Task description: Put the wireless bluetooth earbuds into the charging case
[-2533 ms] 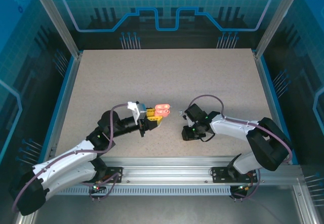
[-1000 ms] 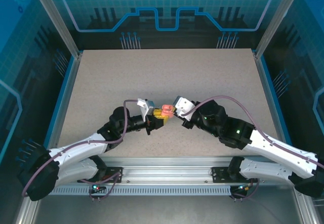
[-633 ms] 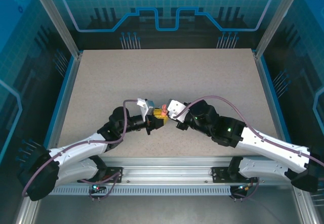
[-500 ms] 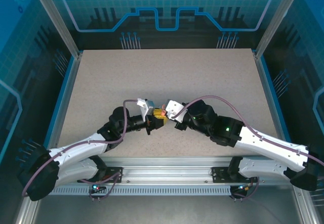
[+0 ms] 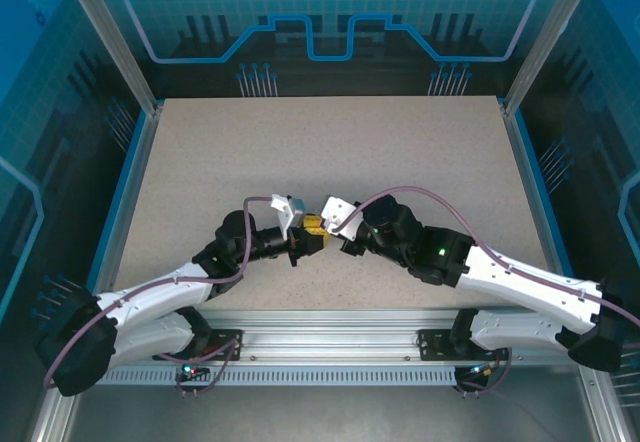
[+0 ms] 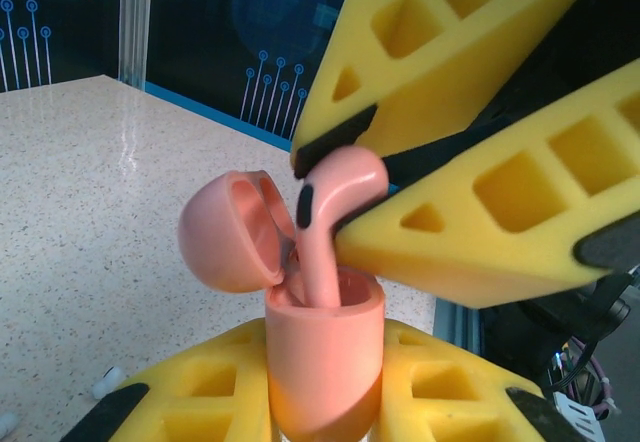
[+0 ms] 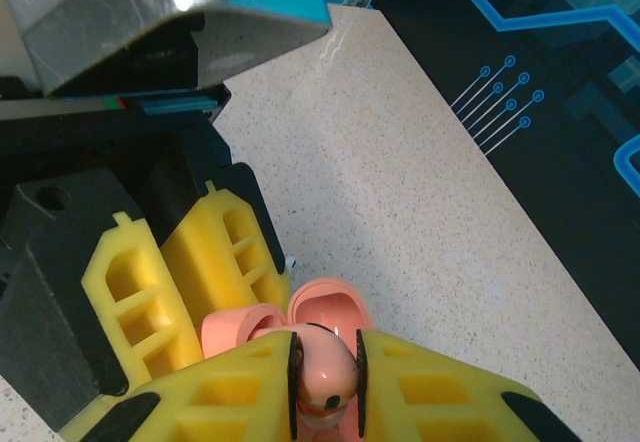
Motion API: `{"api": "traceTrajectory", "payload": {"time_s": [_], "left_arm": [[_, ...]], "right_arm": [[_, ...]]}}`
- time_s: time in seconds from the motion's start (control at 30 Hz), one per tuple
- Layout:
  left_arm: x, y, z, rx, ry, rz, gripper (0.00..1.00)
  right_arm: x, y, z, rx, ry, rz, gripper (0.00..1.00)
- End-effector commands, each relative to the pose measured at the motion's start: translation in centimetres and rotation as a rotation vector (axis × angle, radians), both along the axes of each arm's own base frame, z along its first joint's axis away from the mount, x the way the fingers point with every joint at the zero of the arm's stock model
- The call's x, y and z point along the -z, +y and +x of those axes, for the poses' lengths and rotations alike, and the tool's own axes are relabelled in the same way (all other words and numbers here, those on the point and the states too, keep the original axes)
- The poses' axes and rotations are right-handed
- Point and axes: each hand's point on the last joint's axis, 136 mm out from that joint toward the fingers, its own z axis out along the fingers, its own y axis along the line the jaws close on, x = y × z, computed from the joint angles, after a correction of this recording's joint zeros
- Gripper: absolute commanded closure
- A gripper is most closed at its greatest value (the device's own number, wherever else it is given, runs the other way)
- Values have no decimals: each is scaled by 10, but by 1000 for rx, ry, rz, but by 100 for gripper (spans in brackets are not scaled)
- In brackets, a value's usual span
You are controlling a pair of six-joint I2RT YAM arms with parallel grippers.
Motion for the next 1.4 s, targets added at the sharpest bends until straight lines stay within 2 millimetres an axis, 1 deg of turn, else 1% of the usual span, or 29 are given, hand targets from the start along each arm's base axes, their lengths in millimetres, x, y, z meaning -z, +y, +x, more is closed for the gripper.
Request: {"api": "traceTrajectory", "payload": {"time_s": [0.0, 0.27, 0.47, 0.77, 0.9, 1.1, 1.27, 1.37], "left_arm": [[-25, -4, -4, 26, -57, -49, 97], [-24, -3, -4, 23, -59, -46, 96], [-23, -3, -4, 23, -56, -44, 96], [-24, -2, -4, 23, -59, -51, 96], [-25, -2, -5, 24, -61, -57, 96], [-26, -2, -6, 24, -63, -65, 97], [-29, -1, -7, 26, -70, -88, 96], [-30, -1, -7, 27, -71, -93, 96]], "right_arm": [[-11, 6, -6, -24, -15, 5, 79], [-4, 8, -17, -71, 45, -3, 77], [0, 6, -17, -65, 58, -13, 75], [-10, 5, -15, -65, 69, 29, 67], [-21, 3, -15, -61, 78, 70, 63], [-51, 0, -18, -73, 104, 170, 54], [-79, -19, -14, -15, 138, 262, 46], [-89, -32, -11, 22, 166, 303, 42]]}}
